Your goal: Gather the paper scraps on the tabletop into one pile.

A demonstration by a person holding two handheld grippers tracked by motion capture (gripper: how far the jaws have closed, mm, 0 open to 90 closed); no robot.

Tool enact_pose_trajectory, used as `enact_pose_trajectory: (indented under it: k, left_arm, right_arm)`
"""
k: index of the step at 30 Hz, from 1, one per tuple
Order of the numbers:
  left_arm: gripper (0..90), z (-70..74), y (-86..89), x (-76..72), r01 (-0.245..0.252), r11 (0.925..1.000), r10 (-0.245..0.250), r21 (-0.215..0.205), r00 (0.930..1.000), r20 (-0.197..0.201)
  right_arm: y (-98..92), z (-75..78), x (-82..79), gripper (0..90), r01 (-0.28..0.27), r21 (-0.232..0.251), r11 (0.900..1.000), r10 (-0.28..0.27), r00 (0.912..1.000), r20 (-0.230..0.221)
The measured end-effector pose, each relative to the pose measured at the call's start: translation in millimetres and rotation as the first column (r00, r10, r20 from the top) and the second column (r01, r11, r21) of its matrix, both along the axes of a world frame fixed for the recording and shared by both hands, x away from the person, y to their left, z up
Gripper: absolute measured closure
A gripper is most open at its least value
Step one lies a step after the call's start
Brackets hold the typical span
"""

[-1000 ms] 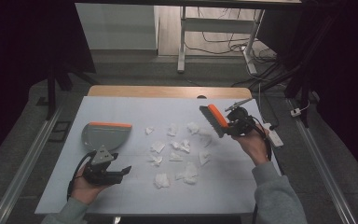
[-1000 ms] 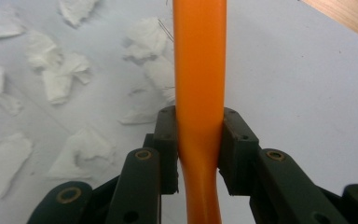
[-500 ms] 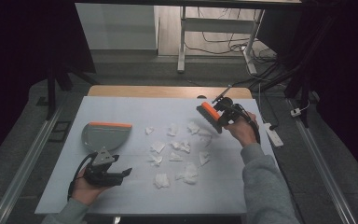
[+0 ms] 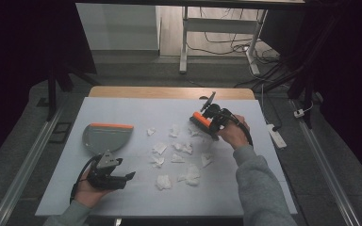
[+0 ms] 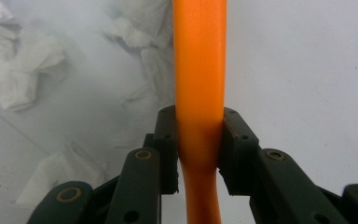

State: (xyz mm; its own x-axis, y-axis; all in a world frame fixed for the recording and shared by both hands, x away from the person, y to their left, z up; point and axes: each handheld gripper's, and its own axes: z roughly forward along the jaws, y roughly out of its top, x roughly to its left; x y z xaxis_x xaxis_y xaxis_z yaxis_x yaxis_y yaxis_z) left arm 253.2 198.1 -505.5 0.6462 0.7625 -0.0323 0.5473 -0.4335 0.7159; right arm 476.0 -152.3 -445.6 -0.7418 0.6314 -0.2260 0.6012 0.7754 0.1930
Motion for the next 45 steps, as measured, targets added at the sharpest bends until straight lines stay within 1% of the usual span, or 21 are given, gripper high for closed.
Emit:
enact_pose_trajectory:
  k: [4,7,8,11,12,14,17,20,24,25,26,29,31,32,34,36,37,38,39,41,45]
  left_arm:
    - [29.7,-0.2,-0.3,-0.4,0.009,1.0000,-0.009,0.001,1.0000,-0.004]
    - [29.9,-0.2,-0.8,-0.8,0.011,0.9999,-0.011,-0.006,0.9999,-0.005]
    - [29.9,-0.2,-1.0,-0.8,0.013,0.9999,-0.013,-0.006,0.9999,-0.005]
    - [29.9,-0.6,-1.9,-0.9,0.015,0.9999,-0.015,-0.004,0.9999,-0.006]
    - [29.9,-0.6,-2.1,-1.0,0.016,0.9999,-0.016,-0.003,0.9999,-0.004]
    - [30.0,-0.4,-2.2,-1.2,0.019,0.9998,-0.019,-0.001,0.9998,-0.003]
    - [30.0,-0.5,-2.1,-1.1,0.021,0.9998,-0.021,0.000,0.9998,-0.004]
    - [30.0,-0.7,-2.7,-0.9,0.019,0.9998,-0.019,-0.001,0.9998,-0.005]
    - [30.0,-1.1,-2.7,-0.6,0.021,0.9998,-0.021,-0.003,0.9998,-0.006]
    - [30.0,-1.3,-2.4,-0.5,0.022,0.9998,-0.022,-0.003,0.9997,-0.007]
    - [30.0,-1.6,-2.1,-0.7,0.021,0.9998,-0.021,-0.004,0.9997,-0.008]
    - [30.1,-2.1,-0.5,-1.2,0.023,0.9997,-0.023,-0.003,0.9997,-0.008]
    - [30.3,-2.6,-0.1,-1.9,0.021,0.9998,-0.021,-0.004,0.9997,-0.007]
    - [30.3,-2.7,0.2,-2.2,0.023,0.9997,-0.023,-0.004,0.9997,-0.008]
    - [30.3,-2.8,0.3,-2.9,0.023,0.9997,-0.023,-0.003,0.9997,-0.008]
    - [30.3,-2.5,0.4,-3.5,0.024,0.9997,-0.024,-0.002,0.9997,-0.006]
    - [30.3,-2.4,0.2,-3.8,0.023,0.9997,-0.023,-0.001,0.9997,-0.005]
    - [30.3,-2.4,0.2,-3.9,0.024,0.9997,-0.024,0.000,0.9997,-0.006]
    - [30.3,-2.8,0.1,-4.0,0.022,0.9998,-0.022,0.001,0.9998,-0.005]
    - [30.3,-3.6,-0.2,-3.8,0.023,0.9997,-0.023,0.001,0.9997,-0.009]
    - [30.3,-4.4,-1.1,-3.5,0.025,0.9997,-0.025,0.006,0.9996,-0.012]
  right_arm:
    - [10.7,1.6,-12.4,71.4,-0.058,0.008,0.998,0.059,0.9979,-0.029]
    - [18.9,6.1,-26.6,71.3,-0.116,0.054,0.992,0.120,0.9892,-0.084]
    - [19.6,9.5,-30.0,71.3,-0.130,0.085,0.988,0.137,0.9868,-0.086]
    - [17.0,24.6,-33.1,71.3,-0.122,0.157,0.980,0.130,0.9907,-0.041]
    - [15.2,28.7,-31.3,71.3,-0.120,0.160,0.980,0.124,0.9921,-0.018]
    - [11.3,32.6,-24.7,71.3,-0.093,0.167,0.982,0.095,0.9954,-0.003]
    - [8.2,30.6,-11.4,71.2,-0.057,0.141,0.988,0.055,0.9983,0.018]
    - [11.7,22.1,2.1,71.2,-0.047,0.098,0.994,0.045,0.9986,0.028]
    - [21.7,4.5,14.3,71.2,-0.063,0.028,0.998,0.063,0.9979,-0.011]
    - [24.4,1.5,14.5,71.2,-0.078,0.022,0.997,0.078,0.9967,-0.020]
    - [26.8,1.4,13.7,71.3,-0.089,0.041,0.995,0.091,0.9955,-0.029]
    - [36.5,-0.1,1.6,71.3,-0.154,0.022,0.988,0.156,0.9855,-0.068]
    - [39.8,0.4,-10.3,71.4,-0.188,0.006,0.982,0.188,0.9795,-0.074]
    - [40.0,1.6,-16.2,71.4,-0.201,0.014,0.979,0.202,0.9758,-0.085]
    - [39.4,3.9,-27.5,71.4,-0.237,0.053,0.970,0.242,0.9631,-0.118]
    - [39.7,7.8,-37.8,71.3,-0.299,0.041,0.953,0.302,0.9441,-0.132]
    - [39.8,11.6,-41.4,71.3,-0.311,0.033,0.950,0.313,0.9422,-0.120]
    - [38.9,16.2,-42.6,71.3,-0.306,0.051,0.951,0.310,0.9452,-0.102]
    - [38.2,22.1,-42.5,71.3,-0.284,0.080,0.955,0.291,0.9534,-0.081]
    - [37.3,33.1,-38.2,71.2,-0.269,0.110,0.957,0.272,0.9619,-0.021]
    - [46.3,38.6,-22.0,71.2,-0.269,0.106,0.957,0.266,0.9632,0.040]
